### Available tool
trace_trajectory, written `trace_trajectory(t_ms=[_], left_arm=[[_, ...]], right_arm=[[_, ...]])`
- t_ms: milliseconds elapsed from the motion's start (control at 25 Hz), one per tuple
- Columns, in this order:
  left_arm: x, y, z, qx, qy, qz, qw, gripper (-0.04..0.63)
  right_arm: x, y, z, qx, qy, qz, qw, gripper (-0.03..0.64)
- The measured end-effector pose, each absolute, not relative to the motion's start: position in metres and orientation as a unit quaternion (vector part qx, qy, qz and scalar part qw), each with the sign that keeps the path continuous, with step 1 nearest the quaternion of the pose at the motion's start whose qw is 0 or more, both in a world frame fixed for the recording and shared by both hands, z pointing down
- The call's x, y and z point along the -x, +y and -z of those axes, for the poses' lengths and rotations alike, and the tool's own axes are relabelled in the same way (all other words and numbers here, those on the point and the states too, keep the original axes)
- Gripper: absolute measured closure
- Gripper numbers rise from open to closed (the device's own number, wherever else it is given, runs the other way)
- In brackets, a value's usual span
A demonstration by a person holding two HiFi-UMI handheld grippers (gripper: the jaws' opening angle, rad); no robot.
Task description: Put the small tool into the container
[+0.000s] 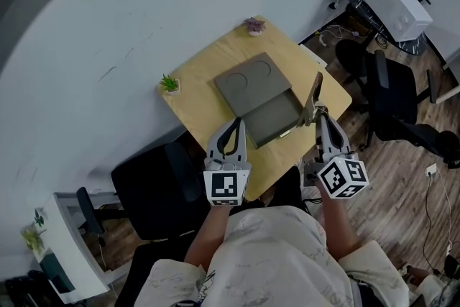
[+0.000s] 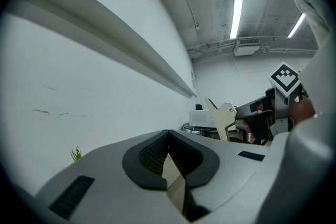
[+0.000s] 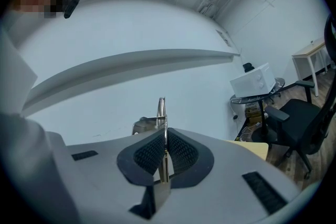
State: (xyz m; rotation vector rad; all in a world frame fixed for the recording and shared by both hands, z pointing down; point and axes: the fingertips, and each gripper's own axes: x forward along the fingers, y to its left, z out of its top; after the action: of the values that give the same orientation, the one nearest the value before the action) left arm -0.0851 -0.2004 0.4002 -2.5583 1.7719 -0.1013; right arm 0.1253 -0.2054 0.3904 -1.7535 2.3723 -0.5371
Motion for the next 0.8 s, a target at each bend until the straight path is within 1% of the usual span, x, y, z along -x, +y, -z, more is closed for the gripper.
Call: trace_trajectory(t_ms=[800], left_arm=[[0.087,-0.213,-0.420,0.816,0.576,0.044,-0.007,0.589]], right_arm=[[-0.116,-0.224,-0.412,0.570,0.798,0.191,0.040,0.598]])
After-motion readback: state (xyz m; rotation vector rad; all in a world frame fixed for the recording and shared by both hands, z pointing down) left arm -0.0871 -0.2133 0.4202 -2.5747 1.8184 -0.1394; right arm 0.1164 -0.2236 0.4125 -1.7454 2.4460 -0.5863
